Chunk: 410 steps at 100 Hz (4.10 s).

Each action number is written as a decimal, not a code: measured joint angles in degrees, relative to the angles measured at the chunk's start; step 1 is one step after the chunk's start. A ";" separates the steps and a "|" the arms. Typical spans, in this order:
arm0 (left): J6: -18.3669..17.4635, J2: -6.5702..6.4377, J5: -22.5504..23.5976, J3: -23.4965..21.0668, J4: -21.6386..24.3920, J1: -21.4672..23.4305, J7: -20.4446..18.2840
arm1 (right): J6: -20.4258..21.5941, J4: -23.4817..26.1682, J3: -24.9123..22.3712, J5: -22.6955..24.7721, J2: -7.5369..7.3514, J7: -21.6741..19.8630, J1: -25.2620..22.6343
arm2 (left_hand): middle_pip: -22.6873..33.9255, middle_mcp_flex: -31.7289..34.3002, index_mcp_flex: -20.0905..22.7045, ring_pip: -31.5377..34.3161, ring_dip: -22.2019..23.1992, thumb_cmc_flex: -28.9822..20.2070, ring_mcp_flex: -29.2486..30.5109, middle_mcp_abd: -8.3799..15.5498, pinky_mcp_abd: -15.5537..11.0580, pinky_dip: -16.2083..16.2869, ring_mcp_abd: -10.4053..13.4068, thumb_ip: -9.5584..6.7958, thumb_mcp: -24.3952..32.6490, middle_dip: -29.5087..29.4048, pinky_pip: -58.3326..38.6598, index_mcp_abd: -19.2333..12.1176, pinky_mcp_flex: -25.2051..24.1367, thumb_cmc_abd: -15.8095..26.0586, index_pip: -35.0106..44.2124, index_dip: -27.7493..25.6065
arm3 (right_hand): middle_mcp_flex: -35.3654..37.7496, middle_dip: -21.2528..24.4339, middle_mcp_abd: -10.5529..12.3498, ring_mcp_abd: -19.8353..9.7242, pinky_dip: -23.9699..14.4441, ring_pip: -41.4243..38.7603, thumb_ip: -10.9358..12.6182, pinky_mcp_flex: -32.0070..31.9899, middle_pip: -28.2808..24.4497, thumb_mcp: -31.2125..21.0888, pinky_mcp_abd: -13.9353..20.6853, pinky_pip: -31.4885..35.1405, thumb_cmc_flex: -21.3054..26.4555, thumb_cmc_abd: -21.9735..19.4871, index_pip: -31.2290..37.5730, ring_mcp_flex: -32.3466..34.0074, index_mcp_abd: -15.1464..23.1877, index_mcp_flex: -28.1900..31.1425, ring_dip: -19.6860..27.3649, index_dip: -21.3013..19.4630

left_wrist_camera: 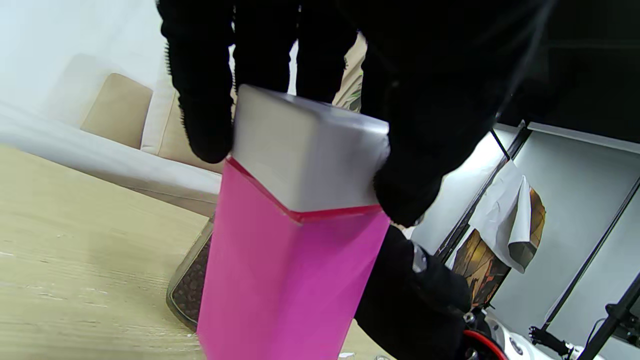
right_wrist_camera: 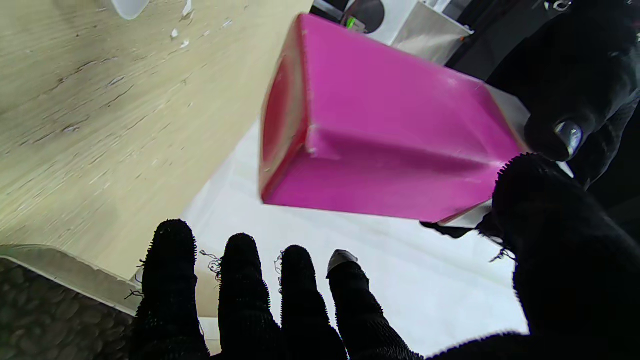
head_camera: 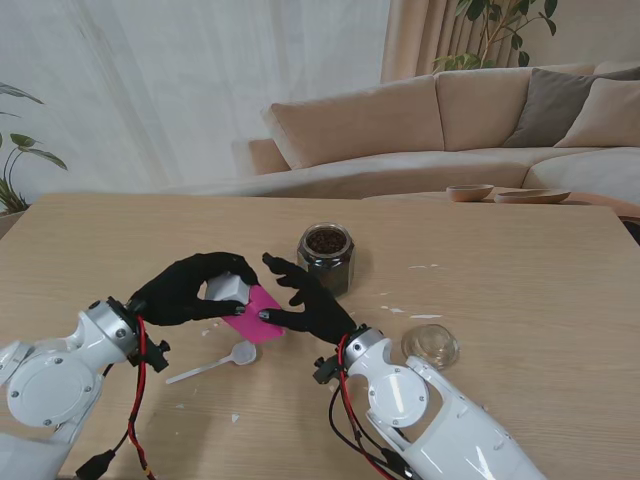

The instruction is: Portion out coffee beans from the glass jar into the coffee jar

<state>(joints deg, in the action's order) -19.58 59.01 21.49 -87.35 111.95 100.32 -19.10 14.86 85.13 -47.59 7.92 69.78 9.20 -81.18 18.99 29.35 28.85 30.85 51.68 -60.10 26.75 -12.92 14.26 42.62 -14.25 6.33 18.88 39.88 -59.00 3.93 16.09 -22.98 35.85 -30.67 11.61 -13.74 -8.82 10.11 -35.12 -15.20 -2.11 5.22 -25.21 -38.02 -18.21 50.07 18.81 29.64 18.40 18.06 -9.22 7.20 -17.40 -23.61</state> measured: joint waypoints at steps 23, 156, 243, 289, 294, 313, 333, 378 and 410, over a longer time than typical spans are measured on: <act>0.36 0.13 0.98 2.28 0.52 -1.01 0.62 | 0.30 1.21 0.21 3.25 -0.12 1.00 -1.02 | 0.00 0.01 0.07 -0.12 0.03 0.00 0.06 -0.01 0.01 -0.02 -0.01 0.01 -0.01 0.01 -0.01 0.00 0.03 0.00 0.00 0.00 | 0.03 -2.38 0.17 0.00 -0.64 -2.35 0.00 1.33 -6.31 0.00 0.00 0.66 0.00 0.69 -0.40 0.49 -0.75 2.40 -1.19 -3.09; -1.27 0.78 -1.48 4.14 -0.66 -2.97 1.64 | 7.41 -4.54 1.55 0.99 2.58 7.46 -0.01 | -1.26 -8.36 -7.40 -14.42 -19.34 9.53 -10.65 6.68 0.65 -3.62 3.82 -2.70 1.64 -17.16 22.96 1.72 -11.82 3.21 -14.17 6.72 | 37.87 -9.99 2.49 0.11 -4.56 -21.67 -8.82 22.33 -10.89 -5.86 0.10 22.16 11.60 15.53 29.28 32.21 4.07 29.19 -10.20 -0.78; -19.61 -2.03 11.27 -0.36 -6.20 -7.08 -1.32 | 4.62 -1.93 -1.56 3.94 0.67 5.66 -2.22 | -12.02 -18.44 -16.61 -23.95 -24.47 4.94 -17.96 16.28 -1.44 -2.79 9.52 -3.88 14.29 -21.82 42.92 -15.56 -14.23 0.87 -28.14 8.69 | 39.06 -11.48 1.11 0.23 -4.77 -22.94 -8.83 22.80 -11.01 -5.86 0.10 22.81 11.60 15.94 29.97 32.83 2.66 30.02 -10.96 -0.89; -19.06 -2.10 13.40 1.97 -6.27 -7.59 -1.20 | 5.03 -2.77 -0.79 4.30 0.60 5.32 -1.41 | -10.09 -17.38 -10.73 -23.55 -24.47 4.28 -17.68 17.12 -1.52 -2.20 9.59 -3.88 13.78 -21.76 42.82 -14.80 -13.30 0.30 -21.91 4.12 | 39.52 -11.94 0.32 0.23 -4.77 -23.58 -8.83 22.99 -11.82 -5.86 0.10 22.81 11.62 15.95 29.98 33.29 1.34 30.74 -10.98 -1.61; -18.73 -2.08 13.09 2.07 -6.17 -7.57 -1.21 | 5.05 -2.82 -0.71 4.31 0.60 5.33 -1.39 | -8.23 -14.32 -9.43 -23.26 -24.47 4.28 -16.80 17.91 -1.52 -2.19 9.67 -3.88 12.18 -21.71 42.72 -13.88 -12.99 0.30 -20.90 4.02 | 39.62 -11.94 0.13 0.23 -4.77 -23.68 -8.83 23.03 -11.82 -5.86 0.10 22.81 11.62 15.95 30.00 33.34 1.19 30.86 -11.02 -1.67; -18.18 -2.08 11.53 2.23 -5.87 -7.55 -2.00 | 5.11 -2.93 -0.49 4.30 0.61 5.23 -1.35 | -8.58 -5.99 -6.34 -22.53 -24.48 4.28 -12.57 19.36 -1.52 -2.17 10.40 -3.87 8.98 -22.54 41.81 -11.15 -11.93 2.43 -17.64 3.47 | 39.65 -12.01 0.07 0.23 -4.77 -23.69 -8.83 23.04 -11.84 -5.86 0.10 22.81 11.62 15.96 30.01 33.34 1.17 30.88 -11.13 -2.16; -17.65 -2.20 10.40 2.40 -5.46 -7.73 -3.63 | 5.15 -3.02 -0.42 4.10 0.65 5.09 -1.35 | -9.29 -4.52 -6.94 -22.41 -24.48 4.36 -12.44 18.32 -1.52 -2.15 9.97 -3.86 6.24 -22.63 41.35 -10.20 -11.84 3.19 -19.10 5.28 | 39.67 -12.12 0.04 0.23 -4.77 -23.71 -8.83 23.05 -11.94 -5.86 0.10 22.81 11.63 15.97 30.01 33.35 1.17 30.89 -11.58 -2.23; -11.30 -1.63 9.24 2.85 -3.56 -6.44 -2.05 | 5.63 -3.26 -0.16 4.27 0.81 5.55 -1.06 | 1.70 3.45 -7.16 -15.87 -18.74 6.50 -5.53 12.29 0.01 0.77 7.83 -3.86 -6.20 -12.47 36.61 -7.64 -10.07 10.21 -21.65 7.31 | 39.67 -12.43 -0.31 0.23 -4.78 -23.79 -8.84 23.05 -12.57 -5.86 0.10 22.81 11.66 16.15 30.05 33.35 1.17 30.91 -11.71 -3.62; -8.12 -0.93 8.56 3.84 -2.75 -6.08 -0.81 | 5.78 -3.33 -0.19 3.61 0.94 5.66 -0.94 | 1.93 4.66 -5.53 -13.67 -15.84 6.63 -3.51 10.94 1.09 1.35 6.47 -3.86 -13.37 -13.13 32.96 -5.21 -10.40 13.23 -20.35 7.44 | 39.67 -12.62 -0.40 0.23 -4.78 -23.79 -9.47 23.05 -13.02 -5.86 0.10 22.81 11.68 16.20 30.53 33.35 1.18 30.92 -11.74 -3.72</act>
<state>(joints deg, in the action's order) -27.70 58.08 30.05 -83.51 109.21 94.25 -19.90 20.64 81.80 -47.78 11.54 70.71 14.86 -82.12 20.92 34.01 23.31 17.18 35.83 -53.47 23.24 -1.98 15.34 43.97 -7.77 2.47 5.51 26.75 -26.04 -1.28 5.69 -9.76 15.50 -23.23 51.28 -26.36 -9.22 10.34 -39.90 -38.99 -11.58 28.27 -38.24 -43.88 -18.11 72.88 30.49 45.84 48.92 51.41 -8.04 38.12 -29.13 -27.33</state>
